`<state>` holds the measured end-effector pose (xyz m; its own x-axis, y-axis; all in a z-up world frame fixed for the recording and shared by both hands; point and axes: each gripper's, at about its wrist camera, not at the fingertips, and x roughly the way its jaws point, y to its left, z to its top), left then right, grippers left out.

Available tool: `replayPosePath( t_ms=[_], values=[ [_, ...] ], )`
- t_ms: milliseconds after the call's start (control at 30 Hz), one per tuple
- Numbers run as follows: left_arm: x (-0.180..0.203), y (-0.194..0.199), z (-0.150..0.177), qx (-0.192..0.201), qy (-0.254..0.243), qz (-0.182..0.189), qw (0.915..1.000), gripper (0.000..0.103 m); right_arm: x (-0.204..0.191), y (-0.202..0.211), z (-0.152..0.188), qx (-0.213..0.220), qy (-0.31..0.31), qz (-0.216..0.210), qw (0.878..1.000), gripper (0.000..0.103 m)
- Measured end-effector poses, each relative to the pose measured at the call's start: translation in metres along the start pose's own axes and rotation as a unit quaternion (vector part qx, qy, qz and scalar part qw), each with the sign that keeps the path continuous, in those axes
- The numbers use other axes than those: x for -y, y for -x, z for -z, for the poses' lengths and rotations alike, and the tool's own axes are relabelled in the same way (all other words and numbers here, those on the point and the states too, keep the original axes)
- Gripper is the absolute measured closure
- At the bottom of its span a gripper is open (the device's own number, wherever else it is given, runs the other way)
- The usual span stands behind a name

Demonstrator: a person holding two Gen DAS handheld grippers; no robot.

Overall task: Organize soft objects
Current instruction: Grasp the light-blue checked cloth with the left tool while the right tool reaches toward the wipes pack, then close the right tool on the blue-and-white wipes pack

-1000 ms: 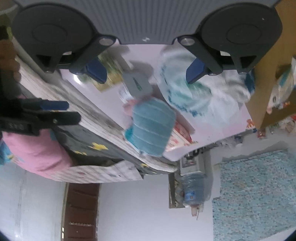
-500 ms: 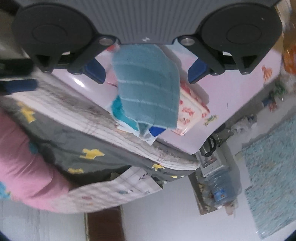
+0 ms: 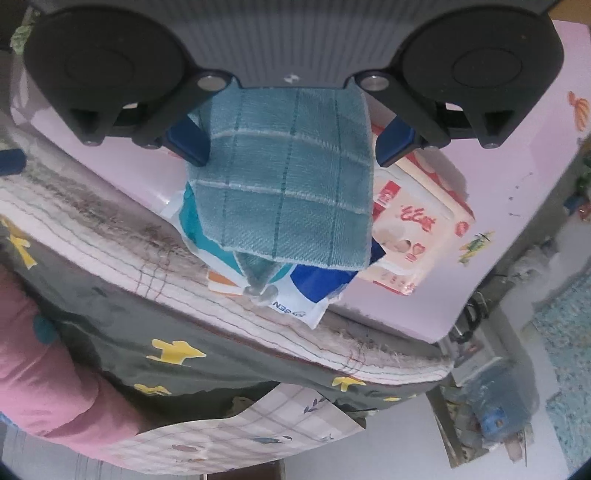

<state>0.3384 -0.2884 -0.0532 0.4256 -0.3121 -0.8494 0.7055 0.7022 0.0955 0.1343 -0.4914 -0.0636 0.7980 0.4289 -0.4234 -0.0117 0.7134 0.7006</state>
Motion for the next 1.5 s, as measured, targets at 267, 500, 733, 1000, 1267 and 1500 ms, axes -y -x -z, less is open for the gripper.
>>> replayPosePath(
  t_ms=[267, 500, 733, 1000, 1267, 1500],
  values=[
    [-0.018, -0.005, 0.002, -0.01, 0.075, 0.088, 0.9932, 0.042, 0.003, -0.002, 0.006, -0.005, -0.01, -0.001, 1.0, 0.015],
    [-0.011, 0.008, 0.004, -0.009, 0.087, 0.094, 0.9917, 0.074, 0.006, 0.003, 0.006, -0.003, -0.018, 0.004, 1.0, 0.015],
    [-0.01, 0.041, 0.008, 0.007, 0.117, 0.08, 0.9899, 0.081, 0.0, 0.008, 0.001, 0.003, -0.01, 0.006, 1.0, 0.015],
    [-0.024, 0.106, 0.011, 0.08, 0.176, 0.057, 0.9795, 0.081, -0.038, -0.019, -0.039, 0.009, 0.084, 0.023, 0.996, 0.015],
    [-0.051, 0.161, 0.023, 0.12, 0.232, -0.005, 0.9653, 0.081, -0.075, -0.119, -0.077, -0.04, 0.227, 0.105, 0.967, 0.014],
    [-0.079, 0.211, 0.048, 0.144, 0.266, -0.034, 0.9527, 0.081, -0.089, -0.197, -0.086, -0.08, 0.273, 0.174, 0.943, 0.011]
  ],
)
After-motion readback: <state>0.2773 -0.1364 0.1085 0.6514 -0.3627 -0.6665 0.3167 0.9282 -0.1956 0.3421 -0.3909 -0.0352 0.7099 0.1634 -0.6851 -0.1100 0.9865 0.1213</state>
